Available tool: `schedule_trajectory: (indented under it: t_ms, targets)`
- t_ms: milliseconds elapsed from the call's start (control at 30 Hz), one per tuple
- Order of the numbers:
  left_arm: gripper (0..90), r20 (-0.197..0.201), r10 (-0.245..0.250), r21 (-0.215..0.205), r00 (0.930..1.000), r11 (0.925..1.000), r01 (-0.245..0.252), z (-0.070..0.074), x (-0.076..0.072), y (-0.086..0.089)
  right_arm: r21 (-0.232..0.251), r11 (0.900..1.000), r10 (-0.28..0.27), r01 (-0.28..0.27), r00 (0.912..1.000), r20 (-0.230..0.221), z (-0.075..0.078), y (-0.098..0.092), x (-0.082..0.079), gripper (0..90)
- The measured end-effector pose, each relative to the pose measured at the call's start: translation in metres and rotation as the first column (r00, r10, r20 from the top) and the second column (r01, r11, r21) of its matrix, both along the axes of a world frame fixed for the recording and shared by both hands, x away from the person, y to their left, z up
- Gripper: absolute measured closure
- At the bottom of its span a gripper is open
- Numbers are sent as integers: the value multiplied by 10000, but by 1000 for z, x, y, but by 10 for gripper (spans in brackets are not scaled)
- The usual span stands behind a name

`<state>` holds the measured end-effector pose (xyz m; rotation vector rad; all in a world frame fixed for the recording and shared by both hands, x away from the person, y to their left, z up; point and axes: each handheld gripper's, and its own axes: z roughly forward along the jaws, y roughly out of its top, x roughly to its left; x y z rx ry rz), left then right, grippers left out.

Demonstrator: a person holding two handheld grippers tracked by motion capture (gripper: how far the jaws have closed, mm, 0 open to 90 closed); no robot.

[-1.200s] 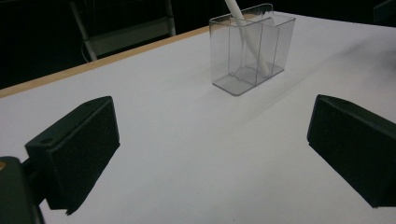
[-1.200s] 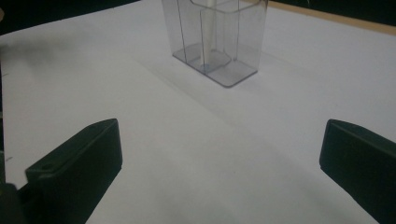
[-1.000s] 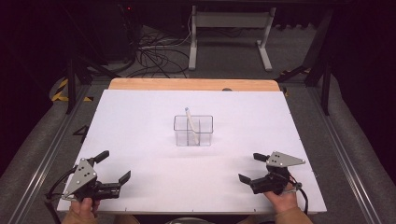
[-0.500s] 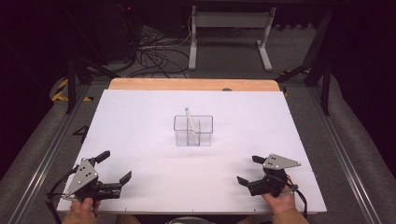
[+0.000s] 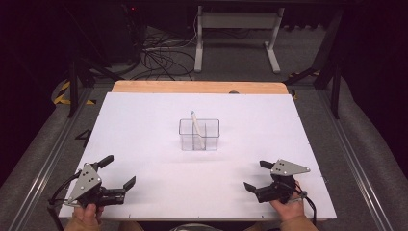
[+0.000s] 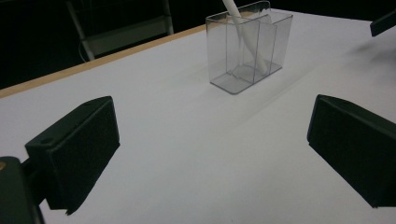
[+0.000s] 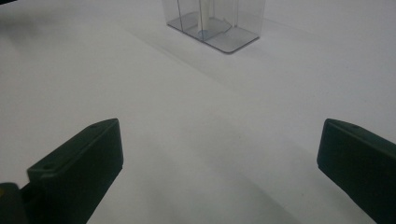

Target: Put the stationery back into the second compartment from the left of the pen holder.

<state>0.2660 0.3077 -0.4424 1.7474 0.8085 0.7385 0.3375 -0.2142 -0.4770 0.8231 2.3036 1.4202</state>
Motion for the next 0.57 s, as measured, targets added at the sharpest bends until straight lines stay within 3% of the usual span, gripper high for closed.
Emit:
schedule_trajectory:
  t_ms: [567]
  targets:
    - [29, -31, 28, -40, 10000, 10000, -28, 0, 1, 0, 8, 10000, 29, -29, 10000, 45, 0, 0, -1, 7]
